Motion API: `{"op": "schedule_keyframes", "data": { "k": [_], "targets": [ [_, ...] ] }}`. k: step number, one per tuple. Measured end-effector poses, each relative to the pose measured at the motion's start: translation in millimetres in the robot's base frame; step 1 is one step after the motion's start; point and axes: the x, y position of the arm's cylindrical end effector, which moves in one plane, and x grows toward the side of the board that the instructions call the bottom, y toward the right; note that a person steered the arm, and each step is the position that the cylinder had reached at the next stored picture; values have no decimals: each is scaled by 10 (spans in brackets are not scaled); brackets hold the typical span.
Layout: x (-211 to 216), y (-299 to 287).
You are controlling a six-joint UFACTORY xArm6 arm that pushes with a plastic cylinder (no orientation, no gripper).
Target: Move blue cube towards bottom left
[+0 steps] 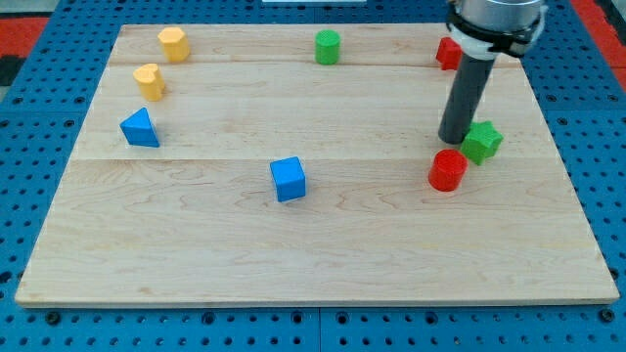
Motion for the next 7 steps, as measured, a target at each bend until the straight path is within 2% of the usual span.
{"op": "schedule_keyframes", "data": {
  "k": [1,3,5,7],
  "targets": [
    [-161,-171],
    [-196,-393],
    [151,-899],
    [566,-1814]
  ]
}}
